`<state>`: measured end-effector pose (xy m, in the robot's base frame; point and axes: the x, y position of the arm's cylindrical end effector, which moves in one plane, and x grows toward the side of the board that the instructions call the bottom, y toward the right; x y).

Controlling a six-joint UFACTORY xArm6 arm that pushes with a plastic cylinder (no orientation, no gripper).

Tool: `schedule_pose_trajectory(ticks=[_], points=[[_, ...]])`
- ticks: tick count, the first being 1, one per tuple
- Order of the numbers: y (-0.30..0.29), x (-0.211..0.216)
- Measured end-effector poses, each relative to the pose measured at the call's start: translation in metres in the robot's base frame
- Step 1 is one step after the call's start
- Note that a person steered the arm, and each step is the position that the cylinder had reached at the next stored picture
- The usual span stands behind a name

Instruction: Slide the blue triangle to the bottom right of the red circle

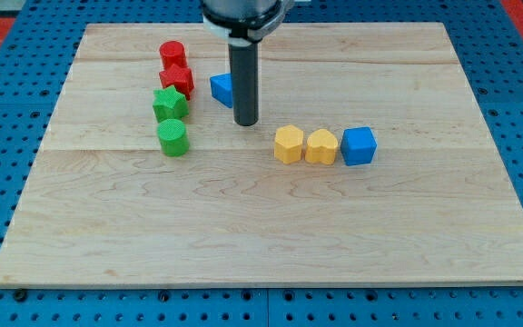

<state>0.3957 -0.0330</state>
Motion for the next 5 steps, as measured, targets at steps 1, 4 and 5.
schedule_pose_trajectory(ticks=[1, 4, 5], points=[[-0.009, -0.055], [0.041, -0.070], [0.002, -0.071]])
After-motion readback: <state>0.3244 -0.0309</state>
